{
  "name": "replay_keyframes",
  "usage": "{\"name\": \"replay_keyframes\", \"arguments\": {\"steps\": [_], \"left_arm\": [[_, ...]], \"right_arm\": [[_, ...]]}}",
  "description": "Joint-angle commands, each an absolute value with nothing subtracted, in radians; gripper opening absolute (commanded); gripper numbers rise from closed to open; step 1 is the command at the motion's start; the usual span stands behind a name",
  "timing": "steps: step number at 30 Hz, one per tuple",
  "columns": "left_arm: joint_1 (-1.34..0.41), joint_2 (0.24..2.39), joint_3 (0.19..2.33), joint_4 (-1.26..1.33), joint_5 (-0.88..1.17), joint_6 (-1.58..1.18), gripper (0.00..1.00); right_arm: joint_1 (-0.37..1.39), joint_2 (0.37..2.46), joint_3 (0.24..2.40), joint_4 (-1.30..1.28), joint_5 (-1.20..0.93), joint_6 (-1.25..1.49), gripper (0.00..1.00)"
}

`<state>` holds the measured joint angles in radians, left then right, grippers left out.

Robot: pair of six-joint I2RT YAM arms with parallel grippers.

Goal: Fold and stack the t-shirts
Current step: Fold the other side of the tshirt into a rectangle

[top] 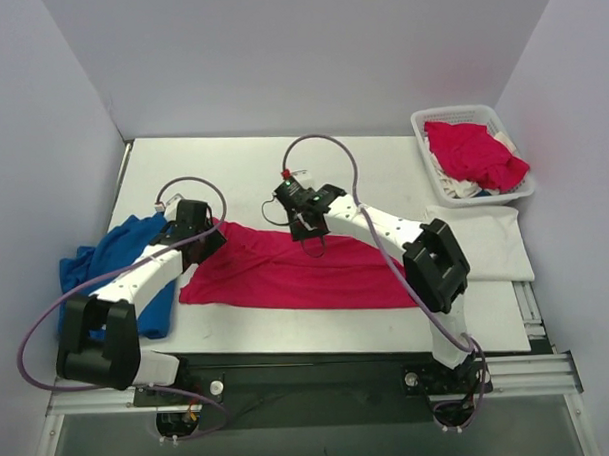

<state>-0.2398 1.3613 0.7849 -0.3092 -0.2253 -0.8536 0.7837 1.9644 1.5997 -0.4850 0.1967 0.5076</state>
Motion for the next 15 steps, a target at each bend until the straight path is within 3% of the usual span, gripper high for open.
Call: {"name": "replay_keyframes", "arguments": {"steps": [1, 12, 15], "left_arm": [[-0.218, 1.454, 0.906, -0.23, -0.265, -0.85, 0.56], [-0.163, 1.704, 1.083, -0.252, -0.248, -0.879, 0.55], [-0.144, 1.73, 1.1, -0.253, -0.244, -0.885, 0.5]], "right_arm": [[0.84, 2.019, 1.683, -0.482, 0.187, 0.408, 0.24], [0.914, 2.118, 1.784, -0.391, 0.132, 0.334, 0.27], [0.927, 2.146, 1.819, -0.39, 0.144, 0.322, 0.28]]}}
